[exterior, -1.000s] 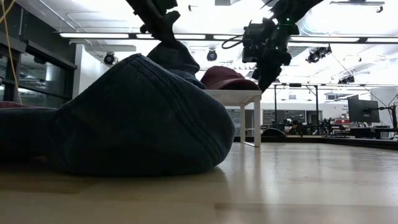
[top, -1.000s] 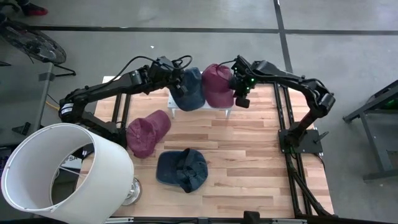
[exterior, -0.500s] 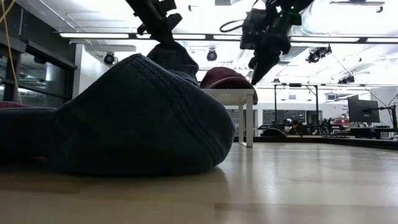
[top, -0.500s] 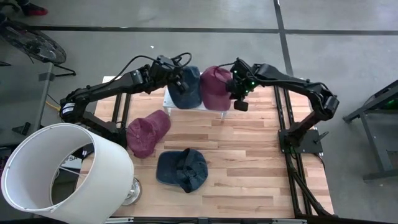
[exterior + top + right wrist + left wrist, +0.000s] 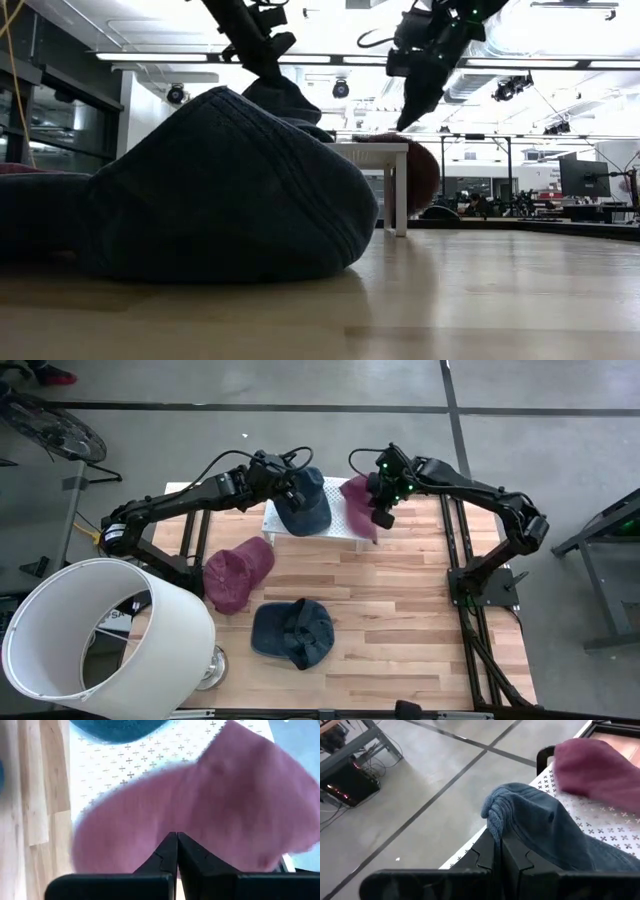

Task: Pick & Place hat
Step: Put the top black cap on the shelf

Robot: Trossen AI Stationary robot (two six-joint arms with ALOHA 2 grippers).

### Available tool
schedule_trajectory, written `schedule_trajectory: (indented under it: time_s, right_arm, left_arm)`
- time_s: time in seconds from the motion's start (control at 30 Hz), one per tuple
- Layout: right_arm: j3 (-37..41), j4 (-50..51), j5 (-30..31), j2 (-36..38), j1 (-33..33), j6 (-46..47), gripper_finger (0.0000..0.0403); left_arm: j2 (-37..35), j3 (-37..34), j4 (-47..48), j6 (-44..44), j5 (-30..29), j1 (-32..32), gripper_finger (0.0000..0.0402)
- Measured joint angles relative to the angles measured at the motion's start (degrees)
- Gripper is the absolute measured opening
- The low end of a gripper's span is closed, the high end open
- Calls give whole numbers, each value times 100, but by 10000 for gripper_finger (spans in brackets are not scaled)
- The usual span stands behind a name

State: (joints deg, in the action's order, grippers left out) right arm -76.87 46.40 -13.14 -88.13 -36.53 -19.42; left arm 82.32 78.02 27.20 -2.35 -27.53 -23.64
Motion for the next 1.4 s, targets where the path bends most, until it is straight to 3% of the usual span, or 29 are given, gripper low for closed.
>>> schedule_trajectory:
  time_s: [0.3, 0.43, 0.53, 0.73, 1.03, 1.4]
  right_arm:
    - [-1, 134, 34, 262, -151, 97, 0]
    - [0, 48, -502, 296, -116, 147, 0]
    - [-1, -207, -834, 285, 45, 289, 0]
    - [-1, -795, -866, 275, 376, 406, 0]
    - [-1, -819, -818, 275, 516, 442, 0]
    - [1, -1152, -798, 202, 536, 465, 0]
  left_arm:
    - [-2, 1, 263, -25, 186, 0, 4]
    - [-2, 1, 280, -35, 178, 0, 4]
    - [8, 1, 216, -35, 66, -2, 3]
    - [121, 2, 75, 145, -346, -2, 3]
    - [131, 0, 3, 713, -953, -83, 4]
    - [131, 0, 527, 518, -329, -95, 4]
